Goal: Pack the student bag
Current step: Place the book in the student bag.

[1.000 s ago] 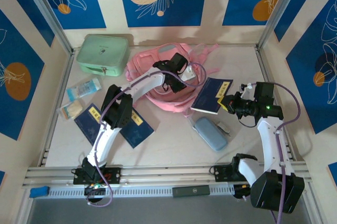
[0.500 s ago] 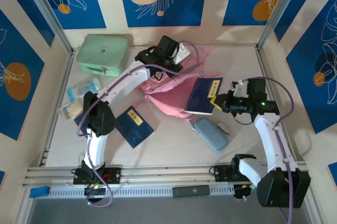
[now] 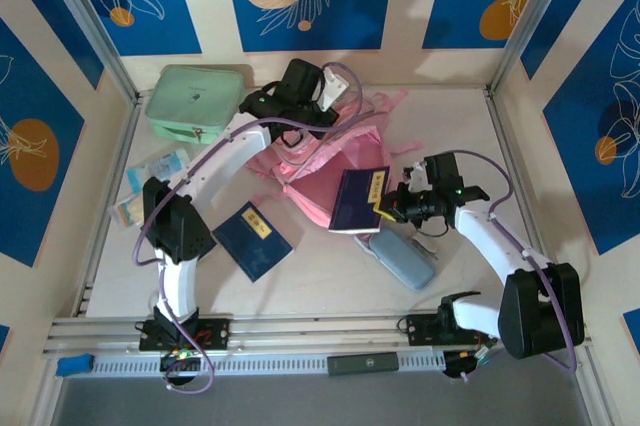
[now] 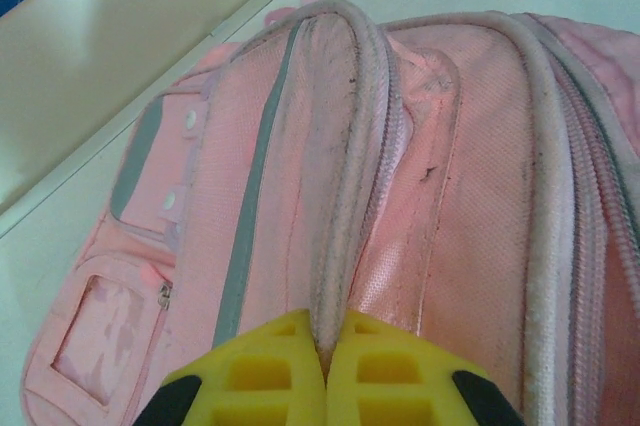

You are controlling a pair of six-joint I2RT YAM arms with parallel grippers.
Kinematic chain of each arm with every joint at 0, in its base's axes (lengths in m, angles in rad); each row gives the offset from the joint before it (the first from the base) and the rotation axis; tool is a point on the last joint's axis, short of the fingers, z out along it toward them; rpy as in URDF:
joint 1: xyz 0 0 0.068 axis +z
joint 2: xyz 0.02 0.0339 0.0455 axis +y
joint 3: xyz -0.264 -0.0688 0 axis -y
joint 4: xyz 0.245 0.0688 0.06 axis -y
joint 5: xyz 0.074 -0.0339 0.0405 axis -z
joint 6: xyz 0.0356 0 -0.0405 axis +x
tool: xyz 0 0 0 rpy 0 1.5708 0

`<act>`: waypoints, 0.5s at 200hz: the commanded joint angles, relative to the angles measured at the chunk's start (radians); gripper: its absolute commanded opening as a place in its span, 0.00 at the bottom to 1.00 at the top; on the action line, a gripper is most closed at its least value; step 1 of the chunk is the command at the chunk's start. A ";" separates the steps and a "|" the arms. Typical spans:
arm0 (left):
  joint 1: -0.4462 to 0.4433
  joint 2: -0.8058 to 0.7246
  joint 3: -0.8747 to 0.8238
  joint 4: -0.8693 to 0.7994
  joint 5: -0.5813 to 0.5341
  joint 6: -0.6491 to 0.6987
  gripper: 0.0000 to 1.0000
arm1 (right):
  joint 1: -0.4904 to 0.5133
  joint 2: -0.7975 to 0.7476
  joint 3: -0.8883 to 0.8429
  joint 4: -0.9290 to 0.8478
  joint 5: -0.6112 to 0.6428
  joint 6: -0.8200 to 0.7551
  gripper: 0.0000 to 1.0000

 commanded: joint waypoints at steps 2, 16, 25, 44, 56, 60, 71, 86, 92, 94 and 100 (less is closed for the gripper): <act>0.009 -0.126 -0.045 0.149 0.091 -0.009 0.00 | 0.017 0.045 0.071 0.158 0.045 -0.023 0.00; 0.008 -0.150 -0.078 0.171 0.163 0.004 0.00 | 0.023 0.138 0.130 0.221 0.046 -0.051 0.00; 0.008 -0.156 -0.089 0.182 0.161 0.003 0.00 | 0.023 0.193 0.155 0.297 0.016 -0.040 0.00; 0.019 -0.140 -0.070 0.163 0.162 0.016 0.00 | 0.047 0.305 0.213 0.394 0.023 -0.027 0.00; 0.027 -0.127 -0.045 0.143 0.171 0.005 0.00 | 0.074 0.376 0.270 0.384 0.088 -0.040 0.00; 0.030 -0.124 -0.040 0.140 0.172 -0.001 0.00 | 0.083 0.398 0.281 0.399 0.091 -0.045 0.00; 0.035 -0.118 -0.035 0.142 0.175 -0.012 0.00 | 0.104 0.451 0.299 0.459 0.078 -0.056 0.00; 0.039 -0.115 -0.036 0.152 0.175 -0.018 0.00 | 0.130 0.528 0.337 0.495 0.079 -0.060 0.00; 0.040 -0.116 -0.039 0.159 0.172 -0.024 0.00 | 0.137 0.562 0.357 0.485 0.079 -0.064 0.00; 0.040 -0.116 -0.040 0.162 0.171 -0.026 0.00 | 0.138 0.573 0.366 0.478 0.081 -0.064 0.00; 0.043 -0.116 -0.045 0.171 0.171 -0.032 0.00 | 0.141 0.599 0.384 0.463 0.089 -0.062 0.02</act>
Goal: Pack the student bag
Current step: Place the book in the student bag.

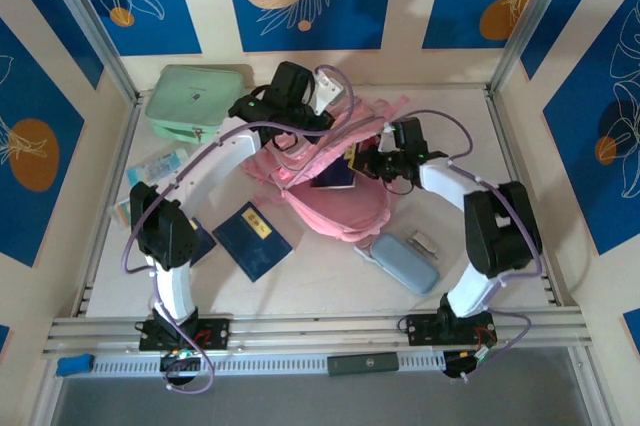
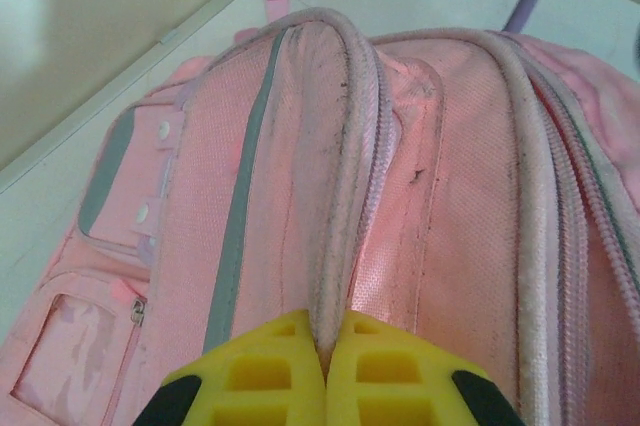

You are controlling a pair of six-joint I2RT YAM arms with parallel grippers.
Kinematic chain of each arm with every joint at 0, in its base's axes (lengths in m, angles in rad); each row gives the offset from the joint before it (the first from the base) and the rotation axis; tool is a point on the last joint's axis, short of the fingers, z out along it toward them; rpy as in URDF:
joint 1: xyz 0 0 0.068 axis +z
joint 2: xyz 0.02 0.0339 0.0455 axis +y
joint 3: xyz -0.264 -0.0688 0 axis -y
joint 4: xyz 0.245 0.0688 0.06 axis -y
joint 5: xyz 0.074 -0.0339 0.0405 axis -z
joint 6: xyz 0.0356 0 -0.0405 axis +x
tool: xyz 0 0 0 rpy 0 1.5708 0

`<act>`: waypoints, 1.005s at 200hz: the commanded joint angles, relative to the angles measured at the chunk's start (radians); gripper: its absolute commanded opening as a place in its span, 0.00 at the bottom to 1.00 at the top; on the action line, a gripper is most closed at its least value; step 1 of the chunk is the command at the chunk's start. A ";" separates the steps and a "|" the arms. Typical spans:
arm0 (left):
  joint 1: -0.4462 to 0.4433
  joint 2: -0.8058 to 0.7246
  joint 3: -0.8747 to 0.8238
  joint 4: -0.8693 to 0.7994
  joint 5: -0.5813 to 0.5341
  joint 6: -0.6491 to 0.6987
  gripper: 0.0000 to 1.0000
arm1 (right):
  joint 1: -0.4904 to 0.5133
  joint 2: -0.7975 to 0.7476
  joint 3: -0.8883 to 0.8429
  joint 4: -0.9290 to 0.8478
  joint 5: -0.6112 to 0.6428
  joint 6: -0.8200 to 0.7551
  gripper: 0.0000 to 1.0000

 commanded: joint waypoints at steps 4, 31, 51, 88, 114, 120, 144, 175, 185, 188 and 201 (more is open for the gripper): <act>0.018 -0.042 0.053 0.133 0.047 -0.026 0.00 | 0.028 0.098 0.079 0.063 0.000 -0.035 0.05; 0.021 -0.043 0.051 0.141 0.055 -0.031 0.00 | 0.012 0.097 0.077 0.025 0.049 -0.067 0.42; 0.024 -0.041 0.046 0.144 0.055 -0.032 0.00 | 0.014 0.012 0.049 -0.065 0.120 -0.102 0.47; 0.027 -0.042 0.024 0.162 0.064 -0.041 0.00 | 0.050 -0.149 -0.105 -0.155 0.193 -0.009 0.30; 0.029 -0.039 0.021 0.167 0.075 -0.048 0.00 | 0.142 -0.120 -0.158 -0.060 0.131 0.090 0.20; 0.028 -0.039 0.019 0.166 0.072 -0.048 0.00 | 0.163 -0.101 -0.156 -0.026 0.117 0.109 0.17; 0.029 -0.044 0.011 0.154 0.067 -0.051 0.00 | 0.212 0.012 -0.119 0.066 0.130 0.162 0.10; 0.030 -0.050 0.012 0.142 0.072 -0.048 0.00 | 0.193 0.093 -0.117 0.179 0.273 0.184 0.02; 0.030 -0.055 0.008 0.140 0.064 -0.049 0.00 | 0.169 0.090 -0.133 0.223 0.315 0.181 0.00; 0.029 -0.056 0.006 0.138 0.063 -0.047 0.00 | 0.161 0.088 -0.137 0.240 0.323 0.183 0.00; 0.029 -0.062 -0.001 0.135 0.049 -0.041 0.00 | 0.115 0.082 -0.140 0.278 0.347 0.191 0.00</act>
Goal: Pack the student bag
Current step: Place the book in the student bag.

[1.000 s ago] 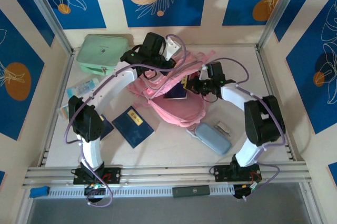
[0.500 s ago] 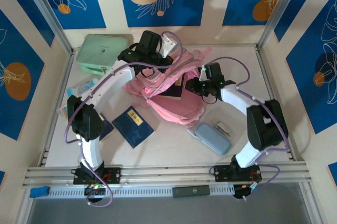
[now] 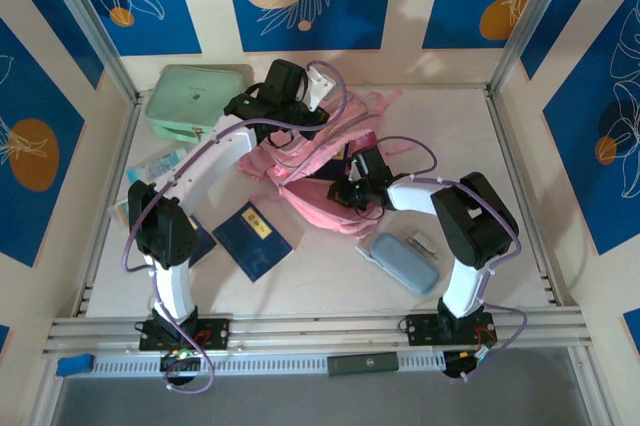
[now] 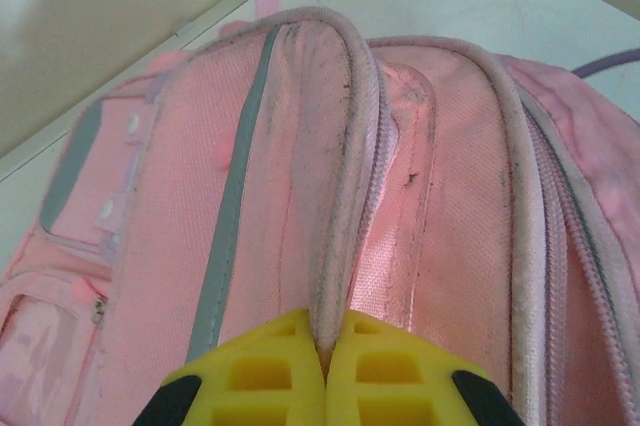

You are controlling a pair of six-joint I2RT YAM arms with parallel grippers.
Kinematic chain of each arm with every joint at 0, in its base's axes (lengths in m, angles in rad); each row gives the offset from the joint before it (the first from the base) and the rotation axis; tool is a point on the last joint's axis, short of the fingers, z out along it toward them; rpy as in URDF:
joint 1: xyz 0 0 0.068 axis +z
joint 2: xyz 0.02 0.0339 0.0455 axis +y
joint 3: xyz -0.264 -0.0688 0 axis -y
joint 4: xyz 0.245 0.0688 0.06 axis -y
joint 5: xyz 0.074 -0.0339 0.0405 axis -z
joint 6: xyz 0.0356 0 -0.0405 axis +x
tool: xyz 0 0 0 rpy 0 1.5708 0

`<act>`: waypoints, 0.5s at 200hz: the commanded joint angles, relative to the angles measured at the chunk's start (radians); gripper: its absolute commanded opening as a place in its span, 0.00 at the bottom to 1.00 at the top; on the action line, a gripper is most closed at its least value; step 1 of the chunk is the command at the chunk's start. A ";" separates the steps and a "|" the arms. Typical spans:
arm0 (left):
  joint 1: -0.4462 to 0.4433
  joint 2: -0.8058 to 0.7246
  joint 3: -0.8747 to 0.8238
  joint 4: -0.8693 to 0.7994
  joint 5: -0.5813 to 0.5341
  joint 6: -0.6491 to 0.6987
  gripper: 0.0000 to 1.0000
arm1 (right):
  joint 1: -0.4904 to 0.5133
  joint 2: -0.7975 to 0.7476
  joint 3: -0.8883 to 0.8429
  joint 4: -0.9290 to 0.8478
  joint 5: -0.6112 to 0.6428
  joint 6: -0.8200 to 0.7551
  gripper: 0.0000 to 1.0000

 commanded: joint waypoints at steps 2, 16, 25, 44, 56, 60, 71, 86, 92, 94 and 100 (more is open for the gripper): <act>0.006 -0.062 0.014 0.113 0.028 -0.005 0.00 | -0.090 0.007 -0.002 0.122 0.153 0.029 0.00; 0.007 -0.062 0.012 0.106 0.024 0.001 0.00 | -0.133 0.002 0.028 0.107 0.173 0.038 0.00; 0.007 -0.061 0.012 0.102 0.026 0.005 0.00 | -0.153 0.006 0.050 0.094 0.185 0.033 0.00; 0.008 -0.055 0.012 0.108 0.018 0.010 0.00 | -0.191 0.020 0.092 0.091 0.172 0.022 0.00; 0.010 -0.047 0.016 0.111 0.017 0.013 0.00 | -0.209 0.027 0.112 0.075 0.158 0.015 0.00; 0.010 -0.044 0.019 0.111 0.016 0.013 0.00 | -0.212 0.028 0.116 0.073 0.148 0.012 0.00; 0.011 -0.036 0.025 0.111 0.017 0.012 0.00 | -0.218 0.023 0.113 0.089 0.102 -0.008 0.00; 0.012 -0.027 0.035 0.109 0.019 0.008 0.00 | -0.202 -0.009 0.097 0.073 0.091 -0.042 0.00; 0.012 -0.026 0.035 0.111 0.021 0.005 0.00 | -0.197 -0.027 0.085 0.062 0.097 -0.050 0.00; 0.012 -0.026 0.035 0.111 0.021 0.004 0.00 | -0.197 -0.032 0.081 0.060 0.095 -0.052 0.00; 0.012 -0.026 0.032 0.117 0.022 0.000 0.00 | -0.197 -0.052 0.067 0.054 0.082 -0.052 0.00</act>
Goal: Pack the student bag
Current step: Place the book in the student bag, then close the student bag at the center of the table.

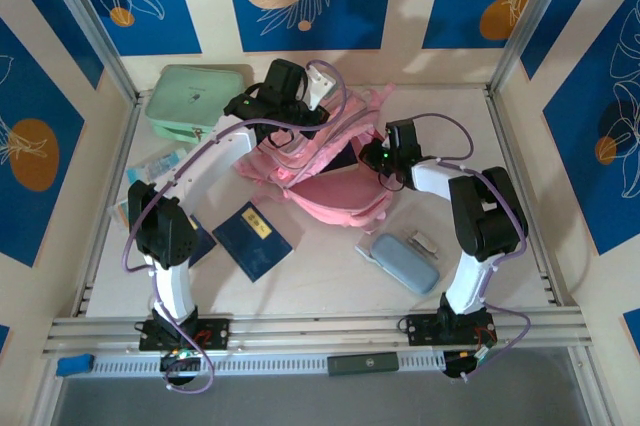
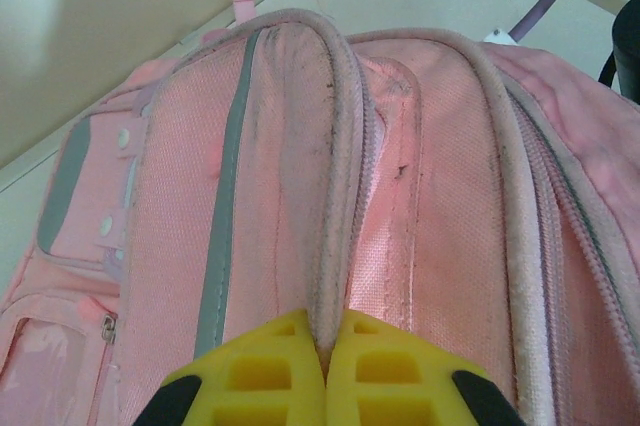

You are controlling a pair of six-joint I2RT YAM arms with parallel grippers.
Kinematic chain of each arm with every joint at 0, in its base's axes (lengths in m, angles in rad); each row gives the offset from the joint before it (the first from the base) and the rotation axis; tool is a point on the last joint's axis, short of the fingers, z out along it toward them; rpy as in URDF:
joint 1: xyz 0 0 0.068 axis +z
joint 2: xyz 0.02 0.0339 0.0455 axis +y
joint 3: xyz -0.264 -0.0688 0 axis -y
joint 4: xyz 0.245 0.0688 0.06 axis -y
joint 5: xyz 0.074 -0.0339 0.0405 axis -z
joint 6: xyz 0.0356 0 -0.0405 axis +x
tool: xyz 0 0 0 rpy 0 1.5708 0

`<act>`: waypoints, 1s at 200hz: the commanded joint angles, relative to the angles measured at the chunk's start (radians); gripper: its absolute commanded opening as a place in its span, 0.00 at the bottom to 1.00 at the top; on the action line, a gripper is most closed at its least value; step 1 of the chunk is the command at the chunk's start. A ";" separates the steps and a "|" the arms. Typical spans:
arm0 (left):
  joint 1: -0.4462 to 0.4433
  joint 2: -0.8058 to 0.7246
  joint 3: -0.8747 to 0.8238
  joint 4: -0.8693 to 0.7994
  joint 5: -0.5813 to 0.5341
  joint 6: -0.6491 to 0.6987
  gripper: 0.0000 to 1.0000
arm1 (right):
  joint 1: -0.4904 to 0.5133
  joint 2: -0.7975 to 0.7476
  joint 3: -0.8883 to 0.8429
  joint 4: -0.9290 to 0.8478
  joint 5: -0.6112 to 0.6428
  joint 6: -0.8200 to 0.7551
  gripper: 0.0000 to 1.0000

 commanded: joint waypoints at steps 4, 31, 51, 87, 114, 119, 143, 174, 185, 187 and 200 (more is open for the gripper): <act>0.009 -0.026 0.034 0.100 0.024 -0.003 0.00 | 0.011 -0.080 -0.037 -0.023 -0.046 -0.050 0.00; 0.008 -0.024 -0.019 0.121 0.024 -0.031 0.00 | 0.031 -0.222 -0.123 -0.059 -0.132 -0.067 0.02; 0.009 -0.002 -0.046 0.117 0.039 -0.051 0.00 | 0.063 -0.345 -0.147 -0.177 -0.154 -0.100 0.05; 0.008 0.034 -0.085 0.073 0.087 -0.080 0.04 | 0.088 -0.520 -0.131 -0.457 -0.119 -0.125 0.10; 0.008 -0.045 -0.159 0.079 0.156 -0.116 0.38 | 0.125 -0.598 -0.070 -0.626 -0.103 -0.177 0.17; 0.008 -0.074 -0.180 0.088 0.163 -0.130 0.40 | 0.138 -0.605 -0.056 -0.659 -0.095 -0.188 0.18; 0.009 -0.256 -0.346 0.157 0.170 -0.235 0.51 | 0.199 -0.599 0.015 -0.778 -0.089 -0.217 0.25; 0.011 -0.513 -0.648 0.233 0.087 -0.406 0.62 | 0.334 -0.549 0.042 -0.796 -0.107 -0.204 0.38; 0.010 -0.587 -0.748 0.220 0.062 -0.444 0.63 | 0.390 -0.515 0.045 -0.785 -0.100 -0.182 0.41; 0.010 -0.597 -0.762 0.215 0.057 -0.454 0.63 | 0.400 -0.509 0.046 -0.783 -0.099 -0.178 0.41; 0.010 -0.672 -0.863 0.185 0.009 -0.512 0.64 | 0.461 -0.457 0.057 -0.776 -0.074 -0.151 0.44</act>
